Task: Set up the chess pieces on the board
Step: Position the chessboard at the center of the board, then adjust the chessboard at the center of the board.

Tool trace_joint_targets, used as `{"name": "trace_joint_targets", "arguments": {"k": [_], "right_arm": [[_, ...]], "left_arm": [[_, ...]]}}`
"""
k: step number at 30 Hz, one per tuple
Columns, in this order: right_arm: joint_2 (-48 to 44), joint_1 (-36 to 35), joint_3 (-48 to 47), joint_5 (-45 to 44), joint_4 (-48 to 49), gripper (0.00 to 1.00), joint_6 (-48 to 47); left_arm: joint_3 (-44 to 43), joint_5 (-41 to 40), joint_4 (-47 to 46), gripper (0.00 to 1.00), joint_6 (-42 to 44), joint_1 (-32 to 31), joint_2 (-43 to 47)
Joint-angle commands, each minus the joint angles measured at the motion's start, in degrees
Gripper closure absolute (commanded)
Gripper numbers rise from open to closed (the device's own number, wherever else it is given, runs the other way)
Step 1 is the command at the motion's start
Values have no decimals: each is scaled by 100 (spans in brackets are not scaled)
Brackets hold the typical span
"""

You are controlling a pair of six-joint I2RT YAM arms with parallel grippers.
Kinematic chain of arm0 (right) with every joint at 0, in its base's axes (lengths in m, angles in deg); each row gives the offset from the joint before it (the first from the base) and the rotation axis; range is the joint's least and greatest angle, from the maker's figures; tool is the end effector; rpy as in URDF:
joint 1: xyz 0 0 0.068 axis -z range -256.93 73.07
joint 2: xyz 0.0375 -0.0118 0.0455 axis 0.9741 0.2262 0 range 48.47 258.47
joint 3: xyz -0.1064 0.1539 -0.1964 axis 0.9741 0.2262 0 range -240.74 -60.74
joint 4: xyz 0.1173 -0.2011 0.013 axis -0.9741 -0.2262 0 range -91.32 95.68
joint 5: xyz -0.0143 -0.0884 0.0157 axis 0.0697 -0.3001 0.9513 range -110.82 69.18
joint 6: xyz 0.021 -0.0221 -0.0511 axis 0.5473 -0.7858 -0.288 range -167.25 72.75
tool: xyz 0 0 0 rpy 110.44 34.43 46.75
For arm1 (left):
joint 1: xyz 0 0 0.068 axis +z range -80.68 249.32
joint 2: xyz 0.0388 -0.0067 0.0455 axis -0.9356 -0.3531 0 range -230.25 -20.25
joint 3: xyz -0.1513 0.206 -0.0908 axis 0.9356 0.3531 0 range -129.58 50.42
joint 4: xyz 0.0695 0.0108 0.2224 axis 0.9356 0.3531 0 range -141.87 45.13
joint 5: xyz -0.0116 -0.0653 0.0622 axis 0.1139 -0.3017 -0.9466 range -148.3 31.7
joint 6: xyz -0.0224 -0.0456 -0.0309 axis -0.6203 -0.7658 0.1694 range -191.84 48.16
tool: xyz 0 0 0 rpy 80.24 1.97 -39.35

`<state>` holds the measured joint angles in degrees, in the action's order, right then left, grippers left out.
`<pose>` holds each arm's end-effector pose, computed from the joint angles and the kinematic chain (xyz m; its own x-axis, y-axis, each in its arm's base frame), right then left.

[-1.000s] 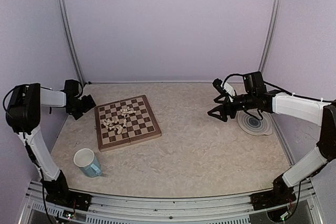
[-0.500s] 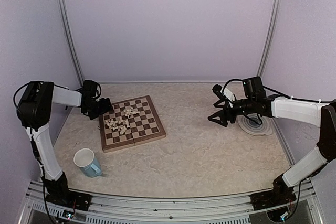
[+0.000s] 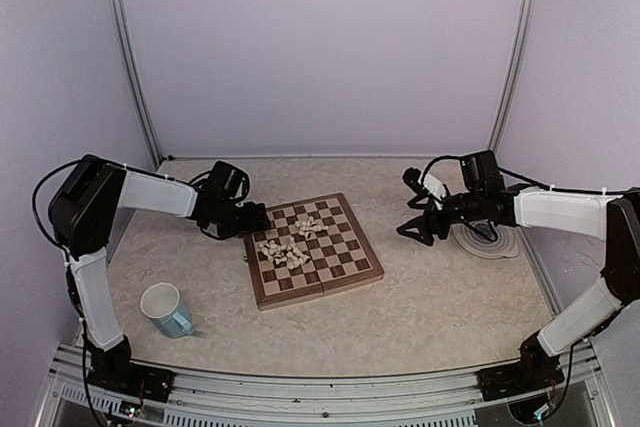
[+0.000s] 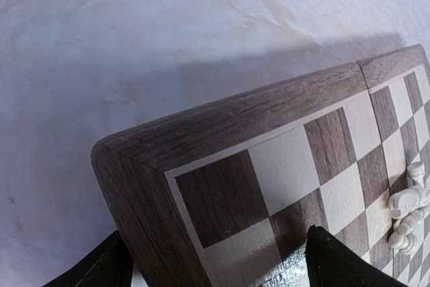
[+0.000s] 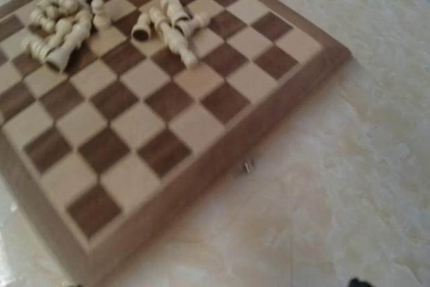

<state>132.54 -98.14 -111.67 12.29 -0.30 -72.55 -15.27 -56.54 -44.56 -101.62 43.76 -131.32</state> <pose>0.2628 0.1274 0.2376 -0.2333 -0.4745 -0.8487 -0.8825 0.4699 -0.0201 0.3414 -0.1647 0.1542 -0.8452 -0.1461 -0.5141 0.0325 0.9461 -0.3223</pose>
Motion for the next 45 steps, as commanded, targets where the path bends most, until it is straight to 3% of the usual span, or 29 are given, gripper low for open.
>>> {"name": "trace_joint_targets", "arguments": {"k": [1,9,17,25,32,39,45], "right_arm": [[147,-41,85,-112,-43,15,-289],[-24,-41,174,-636,-571,15,-1034],[-427,-50,731,-710,-1041,14,-1544],[-120,-166,834,-753,-931,16,-1689],[352,-405,770,-1154,-858,15,-1721],[717,-481,660,-1743,-595,17,-1548],[995,-484,583,-2330,-83,22,-1118]], "left_arm": [[-2,424,105,13,-405,-465,65],[-303,183,395,14,-671,-1079,198],[-1218,-886,1460,12,-201,-685,401],[-2325,-304,1052,12,667,-338,-555],[-2887,458,1306,11,1097,-327,-1321],[-2566,936,1237,11,1255,-359,-1460],[-1802,1173,713,12,1150,-425,-1126]]}}
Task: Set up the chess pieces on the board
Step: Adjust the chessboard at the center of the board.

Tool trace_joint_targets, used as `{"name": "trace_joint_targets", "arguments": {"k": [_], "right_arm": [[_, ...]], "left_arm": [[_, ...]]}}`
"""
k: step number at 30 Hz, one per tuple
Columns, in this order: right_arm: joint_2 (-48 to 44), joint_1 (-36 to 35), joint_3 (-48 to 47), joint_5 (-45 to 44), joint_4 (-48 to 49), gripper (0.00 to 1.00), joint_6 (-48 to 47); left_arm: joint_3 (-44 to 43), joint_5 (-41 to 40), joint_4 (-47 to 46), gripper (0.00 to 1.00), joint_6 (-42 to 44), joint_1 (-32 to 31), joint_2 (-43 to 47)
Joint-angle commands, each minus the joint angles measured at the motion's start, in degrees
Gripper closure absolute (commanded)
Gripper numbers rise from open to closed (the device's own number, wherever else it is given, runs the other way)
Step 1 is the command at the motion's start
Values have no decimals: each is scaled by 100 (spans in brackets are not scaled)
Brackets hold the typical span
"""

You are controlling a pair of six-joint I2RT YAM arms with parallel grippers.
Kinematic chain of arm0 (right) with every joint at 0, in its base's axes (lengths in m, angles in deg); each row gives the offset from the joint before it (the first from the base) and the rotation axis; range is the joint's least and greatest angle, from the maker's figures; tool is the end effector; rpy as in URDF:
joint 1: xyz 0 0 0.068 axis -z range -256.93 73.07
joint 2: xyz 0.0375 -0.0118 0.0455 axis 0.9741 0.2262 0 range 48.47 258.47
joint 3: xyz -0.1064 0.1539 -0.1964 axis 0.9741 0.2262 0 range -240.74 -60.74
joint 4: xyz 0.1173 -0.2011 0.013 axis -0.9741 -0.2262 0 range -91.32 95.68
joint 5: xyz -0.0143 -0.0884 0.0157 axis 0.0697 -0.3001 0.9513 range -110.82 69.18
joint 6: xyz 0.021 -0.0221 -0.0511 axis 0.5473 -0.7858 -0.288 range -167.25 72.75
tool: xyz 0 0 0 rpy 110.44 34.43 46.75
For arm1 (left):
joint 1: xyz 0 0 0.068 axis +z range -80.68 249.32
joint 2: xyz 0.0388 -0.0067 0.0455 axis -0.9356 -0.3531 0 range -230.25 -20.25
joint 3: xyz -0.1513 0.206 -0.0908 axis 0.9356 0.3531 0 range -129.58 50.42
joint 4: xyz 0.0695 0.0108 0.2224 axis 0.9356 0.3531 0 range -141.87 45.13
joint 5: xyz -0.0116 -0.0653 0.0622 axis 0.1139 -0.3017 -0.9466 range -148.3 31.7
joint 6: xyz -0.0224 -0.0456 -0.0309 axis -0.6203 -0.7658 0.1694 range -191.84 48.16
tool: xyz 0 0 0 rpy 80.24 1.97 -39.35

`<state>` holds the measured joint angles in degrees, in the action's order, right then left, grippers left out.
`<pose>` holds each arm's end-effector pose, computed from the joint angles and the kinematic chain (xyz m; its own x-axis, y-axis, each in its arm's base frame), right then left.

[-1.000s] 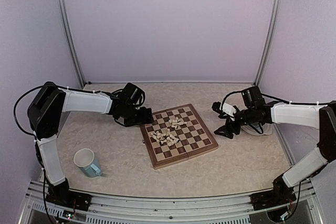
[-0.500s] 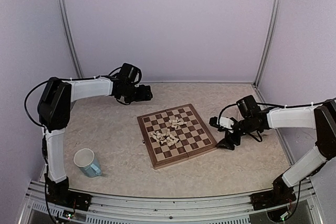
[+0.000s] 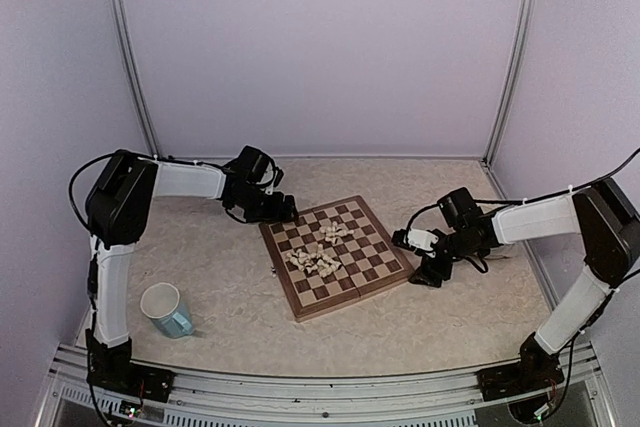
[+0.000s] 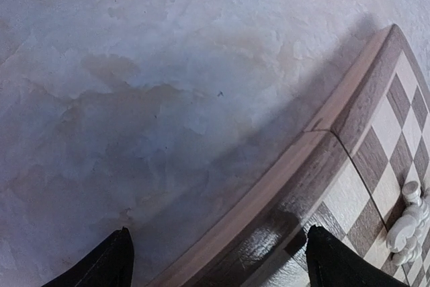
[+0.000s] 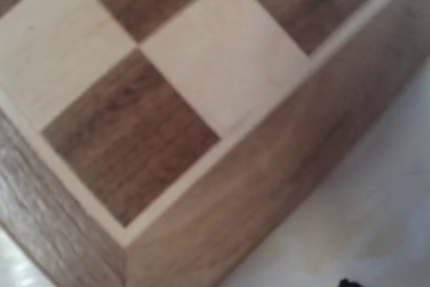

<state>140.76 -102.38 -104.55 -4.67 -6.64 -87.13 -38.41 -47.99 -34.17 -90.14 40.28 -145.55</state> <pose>0.2424 0.1286 0.1536 -0.2615 -0.8066 -0.5301 -0.9161 0.3803 -0.1267 0.3882 -0.2244 0.1535 -0.8516 0.1195 -0.5104 0.3179 0.8919 -0.3216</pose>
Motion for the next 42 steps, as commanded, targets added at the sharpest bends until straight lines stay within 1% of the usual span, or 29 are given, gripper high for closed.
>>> {"name": "trace_joint_targets", "arguments": {"k": [1,3,9,16,24,31,35,39,42], "right_arm": [[224,-59,-159,-702,603,22,391],[340,-58,-240,-794,623,22,474],[529,-61,-278,-989,689,22,454],[542,-57,-259,-987,695,23,390],[583,-59,-249,-952,641,23,346],[585,-59,-240,-830,539,24,308],[471,-57,-187,-626,402,25,296],[237,-61,-102,-446,308,25,339],[127,-56,-84,-338,238,25,376]], "left_arm": [[675,383,-456,13,-38,-102,451],[1050,477,-709,13,-117,-168,653],[1831,322,-867,14,-274,-502,1266],[2654,-49,-772,14,-557,-1112,2124],[3008,-456,-298,15,-704,-1953,2667],[3261,-597,-481,15,-1182,-2652,2718],[3260,-887,-486,15,-1383,-3190,2673],[3220,-1012,-408,15,-1513,-3424,2672],[3261,-1314,-316,15,-1552,-3461,2756]]}}
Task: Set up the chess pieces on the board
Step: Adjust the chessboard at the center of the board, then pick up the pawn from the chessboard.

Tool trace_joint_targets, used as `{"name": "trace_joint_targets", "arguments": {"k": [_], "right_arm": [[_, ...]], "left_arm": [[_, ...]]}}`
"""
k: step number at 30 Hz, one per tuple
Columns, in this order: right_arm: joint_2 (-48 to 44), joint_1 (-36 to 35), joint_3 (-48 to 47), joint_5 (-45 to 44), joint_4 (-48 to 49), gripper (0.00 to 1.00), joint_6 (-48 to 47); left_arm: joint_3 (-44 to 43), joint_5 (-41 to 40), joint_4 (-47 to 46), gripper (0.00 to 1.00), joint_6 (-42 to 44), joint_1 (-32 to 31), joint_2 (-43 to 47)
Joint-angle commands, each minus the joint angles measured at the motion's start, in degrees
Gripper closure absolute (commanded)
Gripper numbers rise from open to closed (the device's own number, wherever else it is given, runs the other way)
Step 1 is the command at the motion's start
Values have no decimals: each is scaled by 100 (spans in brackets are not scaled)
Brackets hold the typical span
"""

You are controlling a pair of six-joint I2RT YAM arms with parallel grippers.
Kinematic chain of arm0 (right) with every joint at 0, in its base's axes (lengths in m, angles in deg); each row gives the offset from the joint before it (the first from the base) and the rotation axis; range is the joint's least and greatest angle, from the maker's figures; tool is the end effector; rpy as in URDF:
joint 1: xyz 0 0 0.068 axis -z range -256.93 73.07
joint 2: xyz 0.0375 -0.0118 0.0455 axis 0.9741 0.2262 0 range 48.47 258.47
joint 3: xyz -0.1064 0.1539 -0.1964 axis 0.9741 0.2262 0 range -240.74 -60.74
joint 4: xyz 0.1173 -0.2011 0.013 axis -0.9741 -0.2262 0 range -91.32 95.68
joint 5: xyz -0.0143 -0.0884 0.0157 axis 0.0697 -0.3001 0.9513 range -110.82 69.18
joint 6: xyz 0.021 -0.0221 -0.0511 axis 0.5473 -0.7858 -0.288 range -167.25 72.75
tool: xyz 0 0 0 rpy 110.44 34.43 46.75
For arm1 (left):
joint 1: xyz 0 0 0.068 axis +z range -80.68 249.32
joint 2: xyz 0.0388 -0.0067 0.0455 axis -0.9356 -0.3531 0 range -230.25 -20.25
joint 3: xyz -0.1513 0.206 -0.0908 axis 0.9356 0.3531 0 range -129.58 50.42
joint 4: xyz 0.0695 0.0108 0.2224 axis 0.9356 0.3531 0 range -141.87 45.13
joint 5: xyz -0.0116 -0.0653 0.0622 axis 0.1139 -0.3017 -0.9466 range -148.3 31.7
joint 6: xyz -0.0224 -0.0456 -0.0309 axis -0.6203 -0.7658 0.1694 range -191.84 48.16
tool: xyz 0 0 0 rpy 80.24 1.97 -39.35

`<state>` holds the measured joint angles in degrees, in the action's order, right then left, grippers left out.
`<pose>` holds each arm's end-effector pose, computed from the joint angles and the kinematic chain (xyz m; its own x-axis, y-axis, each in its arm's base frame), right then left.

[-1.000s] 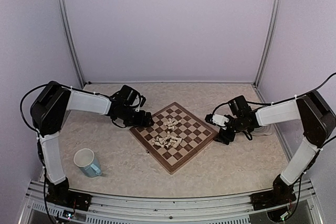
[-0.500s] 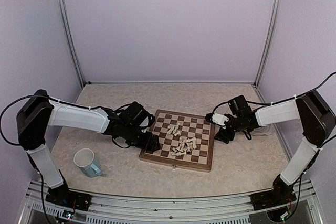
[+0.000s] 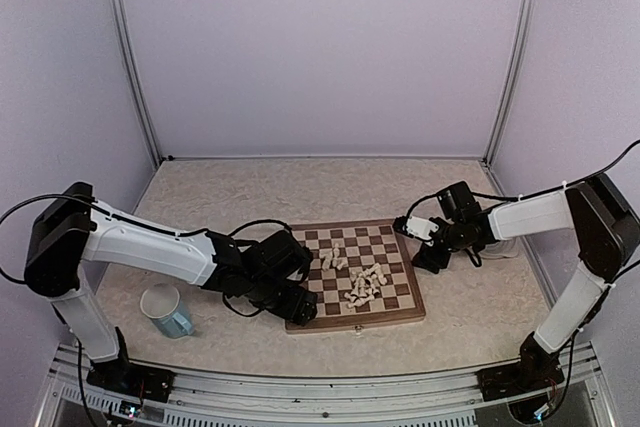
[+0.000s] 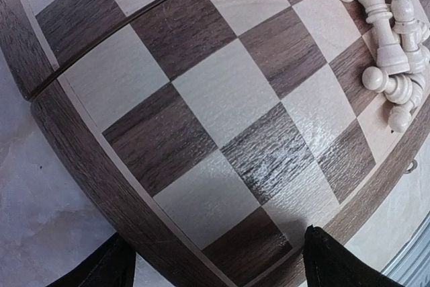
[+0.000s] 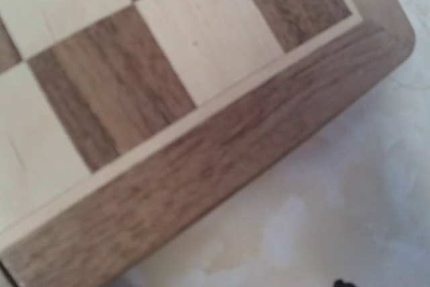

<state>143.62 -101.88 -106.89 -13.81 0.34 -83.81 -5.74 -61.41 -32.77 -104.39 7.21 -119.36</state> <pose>0.2679 0.1304 0.1569 -0.3038 -0.7935 -0.5274 -0.8269 0.4946 -0.2678 0.1493 -0.2770 0.1664 -0.8167 0.3946 -0.4211 0.5116 0.8327 -0.2118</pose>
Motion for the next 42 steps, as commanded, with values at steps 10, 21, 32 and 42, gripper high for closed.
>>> {"name": "trace_joint_targets", "arguments": {"k": [10,21,32,42], "right_arm": [[-345,-109,135,603,-624,25,131],[-1042,245,-228,399,-1215,23,-113],[-2248,199,-965,2328,-2014,24,208],[-736,-965,-1920,2008,-2579,61,-221]], "left_arm": [[24,-299,-40,15,-68,-154,661],[-771,-1110,1337,14,764,11,1270],[-1345,-674,-244,27,1189,1080,1227],[-1104,-121,-892,32,584,1185,674]]}}
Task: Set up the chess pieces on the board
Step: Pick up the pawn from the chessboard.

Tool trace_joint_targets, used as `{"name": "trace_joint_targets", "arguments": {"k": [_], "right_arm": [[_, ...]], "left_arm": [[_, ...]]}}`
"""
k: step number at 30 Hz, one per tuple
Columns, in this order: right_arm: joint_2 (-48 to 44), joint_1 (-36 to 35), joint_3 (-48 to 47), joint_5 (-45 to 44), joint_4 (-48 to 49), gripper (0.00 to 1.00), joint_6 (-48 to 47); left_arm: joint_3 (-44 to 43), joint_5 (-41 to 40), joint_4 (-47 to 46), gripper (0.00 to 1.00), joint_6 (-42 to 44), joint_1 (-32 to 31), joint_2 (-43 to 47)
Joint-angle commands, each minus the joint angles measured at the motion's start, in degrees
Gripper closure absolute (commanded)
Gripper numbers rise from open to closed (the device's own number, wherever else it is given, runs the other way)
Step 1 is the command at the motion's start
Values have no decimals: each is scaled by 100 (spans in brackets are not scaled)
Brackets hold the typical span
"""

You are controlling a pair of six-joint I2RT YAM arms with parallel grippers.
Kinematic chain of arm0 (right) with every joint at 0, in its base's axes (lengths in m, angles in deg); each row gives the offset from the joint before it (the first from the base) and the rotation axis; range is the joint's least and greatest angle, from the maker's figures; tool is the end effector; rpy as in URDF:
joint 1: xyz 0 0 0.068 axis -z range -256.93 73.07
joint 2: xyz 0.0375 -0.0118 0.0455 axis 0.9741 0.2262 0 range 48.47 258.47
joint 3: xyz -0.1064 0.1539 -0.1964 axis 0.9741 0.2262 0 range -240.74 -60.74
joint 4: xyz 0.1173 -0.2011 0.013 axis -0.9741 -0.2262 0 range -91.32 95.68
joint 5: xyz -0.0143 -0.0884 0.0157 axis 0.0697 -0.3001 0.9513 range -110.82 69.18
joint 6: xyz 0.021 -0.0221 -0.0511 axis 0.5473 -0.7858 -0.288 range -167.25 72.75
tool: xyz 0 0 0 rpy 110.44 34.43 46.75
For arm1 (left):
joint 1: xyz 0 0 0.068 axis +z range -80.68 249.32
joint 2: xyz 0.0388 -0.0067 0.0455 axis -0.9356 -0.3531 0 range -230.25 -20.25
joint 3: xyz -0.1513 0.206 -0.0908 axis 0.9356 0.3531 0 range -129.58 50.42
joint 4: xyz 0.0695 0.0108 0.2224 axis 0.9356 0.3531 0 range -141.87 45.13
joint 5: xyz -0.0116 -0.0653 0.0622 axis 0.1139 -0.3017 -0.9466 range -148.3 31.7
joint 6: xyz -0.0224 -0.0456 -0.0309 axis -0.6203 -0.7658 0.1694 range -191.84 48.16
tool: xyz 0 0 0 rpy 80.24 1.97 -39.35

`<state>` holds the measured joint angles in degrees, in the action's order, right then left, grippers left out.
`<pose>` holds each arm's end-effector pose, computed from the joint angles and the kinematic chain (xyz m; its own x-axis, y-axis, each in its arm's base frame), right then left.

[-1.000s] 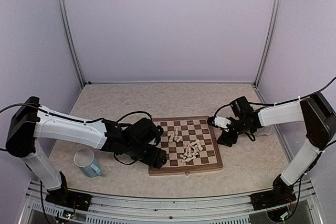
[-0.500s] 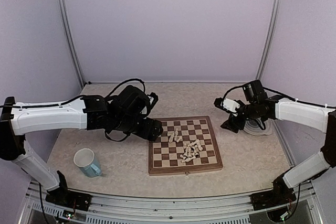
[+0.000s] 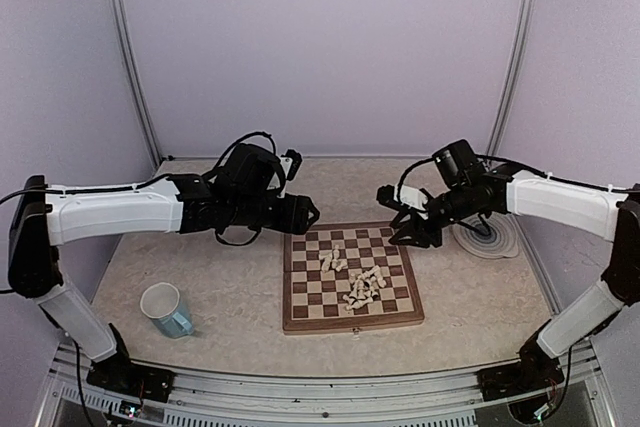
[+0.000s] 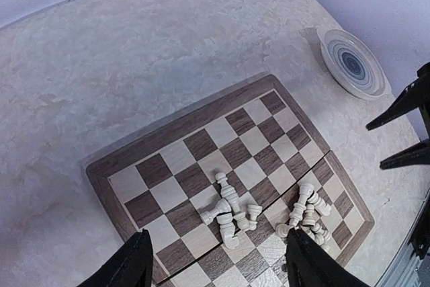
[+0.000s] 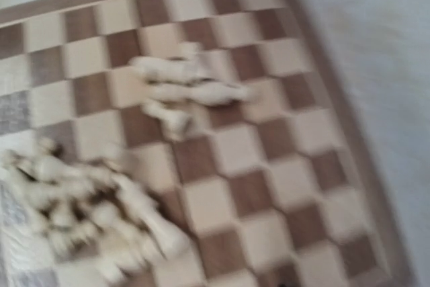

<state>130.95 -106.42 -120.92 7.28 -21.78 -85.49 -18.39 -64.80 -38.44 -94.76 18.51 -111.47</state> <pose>0.2333 0.1554 0.2618 -0.0891 -0.6777 -0.7300 -0.9603 0.2529 -0.1176 0.2200 -0.2619 0.2808 -0.6180 0.1456 -0.7726 0.5118 0.8205 -0.2547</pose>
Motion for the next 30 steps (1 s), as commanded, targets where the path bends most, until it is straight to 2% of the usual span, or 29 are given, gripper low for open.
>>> {"name": "trace_joint_targets", "arguments": {"k": [1,5,11,21,30], "right_arm": [[748,-640,-664,-182,-407,61,-49],[1477,-1003,-1216,-302,-608,60,-22],[2184,-1355,-1621,-421,-911,67,-98],[2550,-1491,-1790,-437,-1126,66,-63],[2823,-1536,-1975,-496,-1235,71,17]], "left_arm": [[226,232,-333,30,-479,86,-94],[469,10,-314,28,-665,163,152],[828,-271,-237,25,-729,287,637],[987,-258,-310,25,-741,326,656],[1022,-150,-346,26,-723,335,626]]}}
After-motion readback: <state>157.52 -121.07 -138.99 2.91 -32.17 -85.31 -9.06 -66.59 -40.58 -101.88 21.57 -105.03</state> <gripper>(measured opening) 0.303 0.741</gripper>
